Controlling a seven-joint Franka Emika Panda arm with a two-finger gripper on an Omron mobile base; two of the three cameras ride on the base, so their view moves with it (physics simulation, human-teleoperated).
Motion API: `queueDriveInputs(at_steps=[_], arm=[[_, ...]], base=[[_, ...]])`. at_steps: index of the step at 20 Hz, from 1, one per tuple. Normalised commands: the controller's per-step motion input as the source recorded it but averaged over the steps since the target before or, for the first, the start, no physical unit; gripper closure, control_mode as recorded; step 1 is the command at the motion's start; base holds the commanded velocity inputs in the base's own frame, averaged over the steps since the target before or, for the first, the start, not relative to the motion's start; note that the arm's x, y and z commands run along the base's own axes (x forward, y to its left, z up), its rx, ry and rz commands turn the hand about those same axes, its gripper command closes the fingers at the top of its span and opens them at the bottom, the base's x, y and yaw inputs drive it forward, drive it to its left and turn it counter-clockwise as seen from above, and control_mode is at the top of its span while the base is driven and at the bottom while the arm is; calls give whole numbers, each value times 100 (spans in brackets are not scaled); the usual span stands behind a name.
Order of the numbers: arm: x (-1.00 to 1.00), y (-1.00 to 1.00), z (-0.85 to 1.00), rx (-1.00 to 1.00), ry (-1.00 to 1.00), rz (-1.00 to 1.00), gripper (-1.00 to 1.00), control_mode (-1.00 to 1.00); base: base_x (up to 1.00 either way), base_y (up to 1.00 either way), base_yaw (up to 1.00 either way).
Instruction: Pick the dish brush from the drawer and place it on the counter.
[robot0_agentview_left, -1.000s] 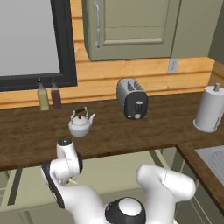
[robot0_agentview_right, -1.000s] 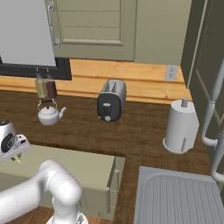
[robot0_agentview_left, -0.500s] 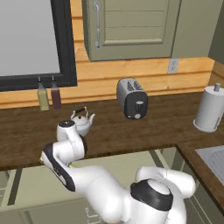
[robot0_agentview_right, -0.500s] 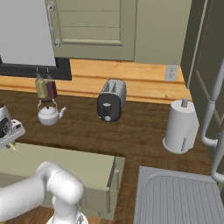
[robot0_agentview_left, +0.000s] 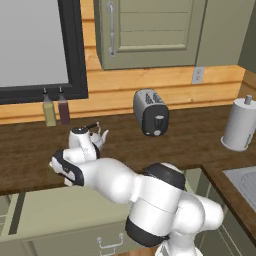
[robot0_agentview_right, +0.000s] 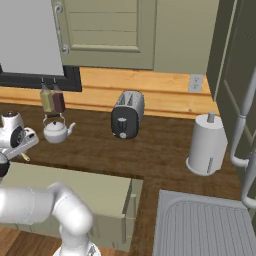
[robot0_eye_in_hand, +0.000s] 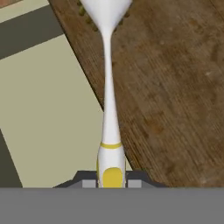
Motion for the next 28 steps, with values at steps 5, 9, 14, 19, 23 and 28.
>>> queueDriveInputs(at_steps=[5,9,14,19,23,28], arm=[[51,42,0,0,0,-8,100,-100],[31,35,0,0,0,-7,100,-100],[29,26,-8,-1,0,-6,100,-100],[15,18,-49,-6,1,-5,100,-100],[-1,15,-80,-10,4,-7,-100,-100],[-7,7,-1,-1,-9,-5,-100,-100]], base=[[0,0,0],[0,0,0],[0,0,0],[0,0,0],[0,0,0],[0,0,0]])
